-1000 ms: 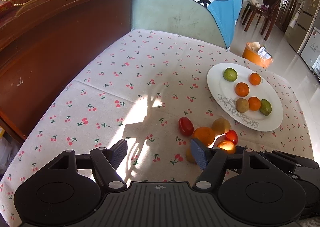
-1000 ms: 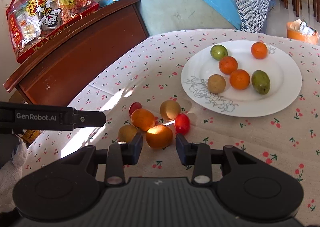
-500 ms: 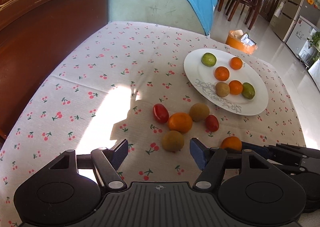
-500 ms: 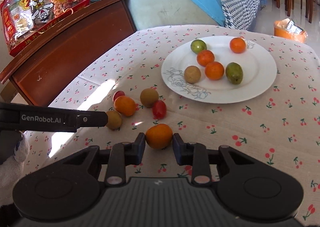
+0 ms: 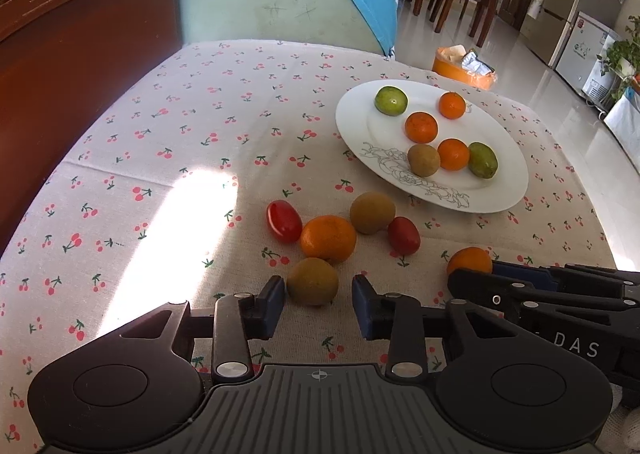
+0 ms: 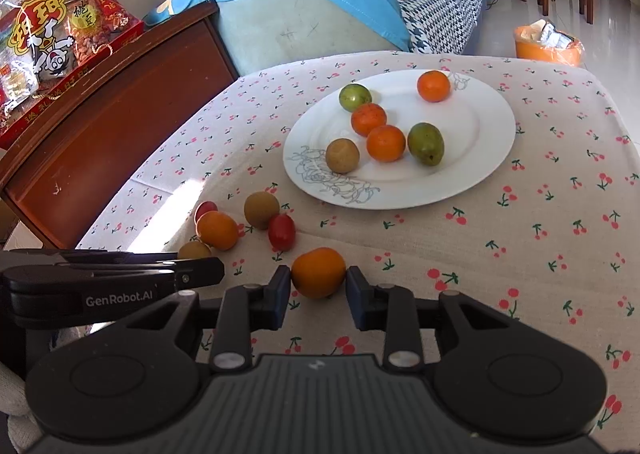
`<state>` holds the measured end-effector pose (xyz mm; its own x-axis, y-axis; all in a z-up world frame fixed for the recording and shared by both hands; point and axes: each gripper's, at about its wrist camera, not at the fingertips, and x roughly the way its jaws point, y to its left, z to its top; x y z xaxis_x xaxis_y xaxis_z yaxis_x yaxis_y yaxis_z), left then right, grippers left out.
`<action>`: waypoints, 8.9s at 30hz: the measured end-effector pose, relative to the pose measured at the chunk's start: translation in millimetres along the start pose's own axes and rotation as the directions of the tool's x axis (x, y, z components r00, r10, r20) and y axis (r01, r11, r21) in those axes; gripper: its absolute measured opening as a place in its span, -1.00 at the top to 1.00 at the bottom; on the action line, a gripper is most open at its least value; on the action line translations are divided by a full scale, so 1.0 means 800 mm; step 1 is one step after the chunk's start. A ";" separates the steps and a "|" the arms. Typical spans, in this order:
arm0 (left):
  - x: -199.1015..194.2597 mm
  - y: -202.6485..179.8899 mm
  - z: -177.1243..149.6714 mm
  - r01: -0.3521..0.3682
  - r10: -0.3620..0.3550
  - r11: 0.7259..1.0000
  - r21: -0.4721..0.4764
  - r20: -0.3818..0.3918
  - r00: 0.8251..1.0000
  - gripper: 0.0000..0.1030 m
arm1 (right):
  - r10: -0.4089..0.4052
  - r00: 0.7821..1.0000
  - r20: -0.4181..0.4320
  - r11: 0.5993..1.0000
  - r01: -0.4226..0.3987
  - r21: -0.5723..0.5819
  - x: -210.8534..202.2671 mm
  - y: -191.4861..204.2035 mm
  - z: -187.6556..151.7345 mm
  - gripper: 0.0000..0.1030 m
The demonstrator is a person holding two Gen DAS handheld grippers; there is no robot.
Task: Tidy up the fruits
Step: 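Grasp a mandarin orange with the right gripper while the left gripper grasps a brown kiwi, then carry the orange and kiwi onto the plate and open both grippers, then move both grippers back to the remaining fruit on the tablecloth, then grasp a red cherry tomato with the right gripper while the left gripper grasps an orange, then carry the tomato and orange onto the plate and open both grippers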
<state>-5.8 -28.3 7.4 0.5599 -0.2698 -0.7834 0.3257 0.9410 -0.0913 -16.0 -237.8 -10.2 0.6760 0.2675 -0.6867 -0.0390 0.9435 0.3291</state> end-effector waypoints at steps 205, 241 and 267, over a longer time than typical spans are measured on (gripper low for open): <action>-0.004 -0.007 0.028 0.047 -0.065 0.981 0.187 0.092 0.994 0.45 | 0.112 0.994 0.014 0.971 -0.107 -0.215 0.018 0.021 0.049 0.65; 0.061 -0.051 0.117 0.100 -0.110 0.991 0.091 0.116 0.987 0.44 | -0.030 0.996 0.082 0.996 0.024 0.080 0.026 -0.110 0.126 0.65; 0.015 -0.046 0.142 0.107 -0.108 0.994 0.018 0.124 0.986 -0.29 | -0.034 0.995 0.093 0.992 0.022 0.125 0.011 -0.092 0.126 -0.32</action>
<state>75.8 -89.3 71.3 0.6118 -0.3932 -0.6863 0.3974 0.9030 -0.1631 67.1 -325.2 25.2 0.7426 0.2160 -0.6339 0.0684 0.9172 0.3926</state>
